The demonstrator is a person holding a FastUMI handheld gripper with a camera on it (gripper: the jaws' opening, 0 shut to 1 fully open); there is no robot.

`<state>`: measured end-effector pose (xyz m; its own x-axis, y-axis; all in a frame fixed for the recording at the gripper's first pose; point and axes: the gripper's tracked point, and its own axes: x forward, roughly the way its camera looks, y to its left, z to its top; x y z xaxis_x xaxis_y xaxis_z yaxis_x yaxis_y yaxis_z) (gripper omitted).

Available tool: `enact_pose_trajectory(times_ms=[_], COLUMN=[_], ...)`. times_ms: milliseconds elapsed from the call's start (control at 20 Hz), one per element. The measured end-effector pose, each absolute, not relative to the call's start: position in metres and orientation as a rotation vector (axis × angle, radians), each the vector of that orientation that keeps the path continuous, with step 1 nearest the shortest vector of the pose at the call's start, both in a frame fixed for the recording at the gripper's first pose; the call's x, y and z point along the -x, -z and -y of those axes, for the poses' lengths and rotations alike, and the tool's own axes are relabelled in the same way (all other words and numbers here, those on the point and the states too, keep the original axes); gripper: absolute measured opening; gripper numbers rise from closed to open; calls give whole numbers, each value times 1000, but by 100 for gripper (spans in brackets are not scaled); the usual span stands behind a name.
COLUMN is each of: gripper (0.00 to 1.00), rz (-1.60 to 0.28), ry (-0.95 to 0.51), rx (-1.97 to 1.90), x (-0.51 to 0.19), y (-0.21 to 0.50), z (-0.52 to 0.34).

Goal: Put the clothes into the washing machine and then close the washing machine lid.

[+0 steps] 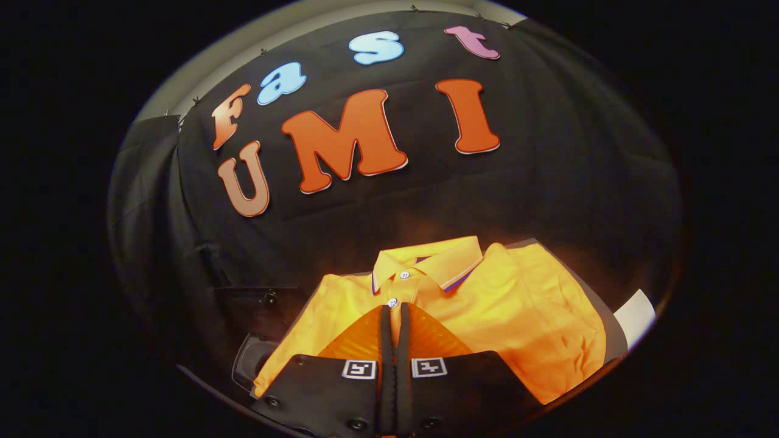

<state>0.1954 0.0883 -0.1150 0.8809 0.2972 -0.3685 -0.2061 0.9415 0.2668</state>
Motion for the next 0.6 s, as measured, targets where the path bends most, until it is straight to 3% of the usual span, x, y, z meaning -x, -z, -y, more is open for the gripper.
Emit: enact_pose_trajectory(times_ms=[300, 600], gripper=[7, 8], rz=[-311, -252], ry=[-372, -488], rx=[-265, -268], x=[-157, -121], y=[50, 0], z=[-147, -262])
